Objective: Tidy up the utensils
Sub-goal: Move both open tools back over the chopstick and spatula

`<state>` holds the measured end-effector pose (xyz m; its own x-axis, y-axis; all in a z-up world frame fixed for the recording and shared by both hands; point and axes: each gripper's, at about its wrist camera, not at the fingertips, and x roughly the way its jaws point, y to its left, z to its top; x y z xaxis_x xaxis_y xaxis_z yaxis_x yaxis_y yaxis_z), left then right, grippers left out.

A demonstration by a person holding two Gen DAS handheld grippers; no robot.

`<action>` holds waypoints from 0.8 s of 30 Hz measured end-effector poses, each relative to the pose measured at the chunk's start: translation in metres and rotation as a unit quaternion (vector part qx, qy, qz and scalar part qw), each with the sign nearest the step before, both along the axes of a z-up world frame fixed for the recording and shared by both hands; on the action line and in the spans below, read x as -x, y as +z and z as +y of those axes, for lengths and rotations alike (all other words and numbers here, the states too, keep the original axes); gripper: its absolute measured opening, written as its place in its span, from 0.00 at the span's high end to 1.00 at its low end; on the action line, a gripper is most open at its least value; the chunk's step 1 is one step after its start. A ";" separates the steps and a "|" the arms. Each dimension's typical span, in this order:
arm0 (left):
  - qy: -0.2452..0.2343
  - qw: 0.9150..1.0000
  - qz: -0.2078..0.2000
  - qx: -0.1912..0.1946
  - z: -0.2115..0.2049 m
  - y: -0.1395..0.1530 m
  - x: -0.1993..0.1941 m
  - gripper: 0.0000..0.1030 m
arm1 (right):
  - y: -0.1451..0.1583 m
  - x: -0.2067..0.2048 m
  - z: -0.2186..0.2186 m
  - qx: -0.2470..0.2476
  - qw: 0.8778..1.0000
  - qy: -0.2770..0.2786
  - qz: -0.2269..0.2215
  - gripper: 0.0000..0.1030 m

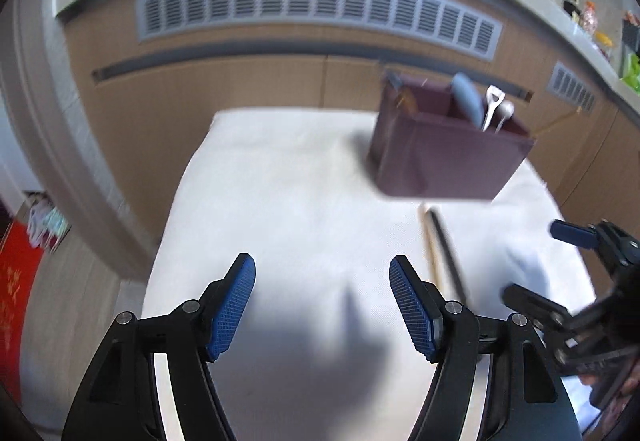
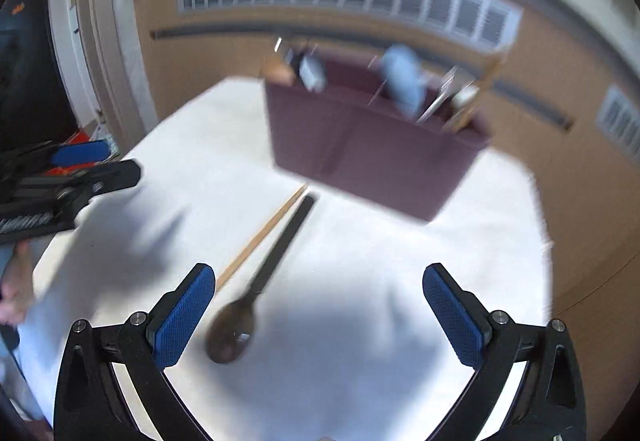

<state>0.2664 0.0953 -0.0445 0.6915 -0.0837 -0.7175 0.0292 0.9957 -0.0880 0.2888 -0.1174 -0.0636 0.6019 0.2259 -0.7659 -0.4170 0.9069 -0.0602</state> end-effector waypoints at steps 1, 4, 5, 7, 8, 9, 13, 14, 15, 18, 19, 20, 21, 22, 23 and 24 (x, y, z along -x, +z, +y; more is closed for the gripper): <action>0.004 1.000 0.004 -0.002 0.004 -0.004 0.005 0.32 | -0.008 -0.005 0.004 -0.013 1.000 0.001 0.017 0.03; 0.015 1.000 0.017 0.000 0.015 -0.014 0.016 0.32 | -0.025 -0.020 0.014 -0.001 0.999 -0.025 0.032 0.28; 0.015 1.000 0.022 0.004 0.019 -0.018 0.018 0.32 | -0.030 -0.023 0.016 0.016 0.999 -0.034 0.029 0.46; 0.012 0.999 0.029 0.008 0.019 -0.022 0.018 0.32 | -0.038 -0.032 0.021 0.037 0.998 -0.051 0.028 0.59; 0.010 0.999 0.032 0.009 0.018 -0.024 0.017 0.32 | -0.037 -0.035 0.022 0.027 0.998 -0.054 0.028 0.59; 0.008 0.999 0.035 0.011 0.017 -0.026 0.017 0.32 | -0.036 -0.038 0.023 0.023 0.998 -0.055 0.035 0.59; -0.003 0.999 0.044 0.011 0.010 -0.028 0.012 0.32 | -0.037 -0.040 0.033 0.019 0.998 -0.040 0.048 0.64; -0.006 0.999 0.046 0.009 0.006 -0.028 0.011 0.32 | -0.039 -0.040 0.034 0.026 0.998 -0.039 0.051 0.71; -0.009 0.999 0.048 0.006 0.004 -0.028 0.010 0.32 | -0.041 -0.039 0.035 0.025 0.998 -0.037 0.055 0.71; -0.018 0.999 0.051 -0.004 -0.005 -0.027 0.009 0.32 | -0.037 -0.035 0.032 0.019 0.998 -0.030 0.060 0.75; -0.021 0.998 0.052 -0.007 -0.008 -0.026 0.008 0.32 | -0.036 -0.032 0.029 0.018 0.997 -0.028 0.064 0.82; -0.024 0.998 0.053 -0.009 -0.012 -0.026 0.007 0.32 | -0.040 -0.034 0.023 0.017 0.997 -0.028 0.068 0.86; -0.028 0.998 0.054 -0.010 -0.015 -0.025 0.006 0.32 | -0.041 -0.032 0.018 0.017 0.997 -0.028 0.072 0.87; -0.031 0.998 0.054 -0.012 -0.018 -0.024 0.005 0.32 | -0.040 -0.028 0.011 0.017 0.997 -0.029 0.075 0.88; -0.034 0.998 0.054 -0.014 -0.020 -0.023 0.004 0.32 | -0.040 -0.025 0.004 0.018 0.996 -0.032 0.077 0.89; -0.038 0.998 0.055 -0.017 -0.023 -0.023 0.003 0.32 | -0.038 -0.022 -0.003 0.018 0.996 -0.035 0.078 0.89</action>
